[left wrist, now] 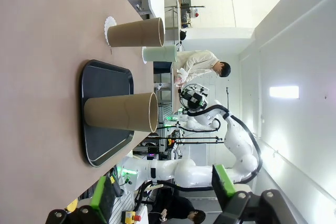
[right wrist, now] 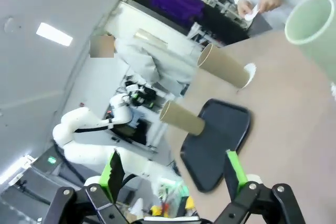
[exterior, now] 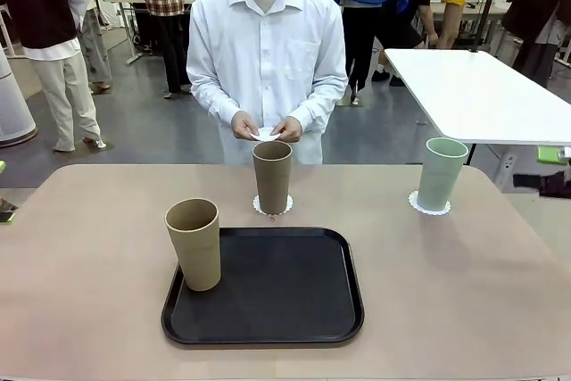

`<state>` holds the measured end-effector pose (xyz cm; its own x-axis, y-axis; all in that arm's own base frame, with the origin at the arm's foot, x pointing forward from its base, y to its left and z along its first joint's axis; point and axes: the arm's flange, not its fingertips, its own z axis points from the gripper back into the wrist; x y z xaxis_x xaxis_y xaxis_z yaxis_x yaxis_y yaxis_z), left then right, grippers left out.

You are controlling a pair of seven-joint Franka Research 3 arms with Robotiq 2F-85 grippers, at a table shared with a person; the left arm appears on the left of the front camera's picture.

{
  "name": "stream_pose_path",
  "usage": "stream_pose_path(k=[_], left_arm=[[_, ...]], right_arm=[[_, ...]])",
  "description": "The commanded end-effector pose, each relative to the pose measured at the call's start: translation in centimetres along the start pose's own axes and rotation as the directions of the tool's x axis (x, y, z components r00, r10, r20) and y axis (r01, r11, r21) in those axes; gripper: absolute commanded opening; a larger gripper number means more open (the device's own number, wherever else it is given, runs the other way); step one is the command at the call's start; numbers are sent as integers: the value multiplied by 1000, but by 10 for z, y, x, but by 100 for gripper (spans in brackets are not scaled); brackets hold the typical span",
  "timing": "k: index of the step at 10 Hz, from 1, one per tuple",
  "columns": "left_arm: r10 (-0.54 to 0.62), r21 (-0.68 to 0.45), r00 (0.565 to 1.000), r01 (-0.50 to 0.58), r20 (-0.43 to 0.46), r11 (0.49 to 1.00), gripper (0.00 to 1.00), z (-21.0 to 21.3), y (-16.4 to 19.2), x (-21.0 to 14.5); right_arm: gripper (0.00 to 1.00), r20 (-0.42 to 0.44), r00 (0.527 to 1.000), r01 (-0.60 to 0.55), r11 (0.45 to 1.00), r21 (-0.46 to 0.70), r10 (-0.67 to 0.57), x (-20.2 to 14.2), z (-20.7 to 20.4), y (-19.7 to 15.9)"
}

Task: Place coasters on the table and set cups on them.
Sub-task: Take one Reusable plastic cup from the Flat Tray and place it on a coaster set by the human.

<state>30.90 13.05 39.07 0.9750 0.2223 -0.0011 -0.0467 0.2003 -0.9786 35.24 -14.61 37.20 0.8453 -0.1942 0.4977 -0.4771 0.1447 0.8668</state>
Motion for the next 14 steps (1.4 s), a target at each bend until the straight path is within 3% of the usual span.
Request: stream_pose_path(k=[1, 3, 8, 14], left_arm=[[-8, -15, 1000, 8, 5, 1000, 100, 1, -1, 0], [-8, -15, 1000, 8, 5, 1000, 100, 1, -1, 0], [-8, -15, 1000, 8, 5, 1000, 100, 1, -1, 0], [-8, -15, 1000, 8, 5, 1000, 100, 1, -1, 0]], right_arm=[[100, -69, 998, 14, 1000, -28, -16, 15, 11, -19], [100, -24, 998, 53, 996, -73, -55, 19, 11, -23], [100, -73, 993, 85, 988, -129, -95, 25, 1, -28], [100, -44, 997, 63, 993, -96, -67, 22, 7, -33]])
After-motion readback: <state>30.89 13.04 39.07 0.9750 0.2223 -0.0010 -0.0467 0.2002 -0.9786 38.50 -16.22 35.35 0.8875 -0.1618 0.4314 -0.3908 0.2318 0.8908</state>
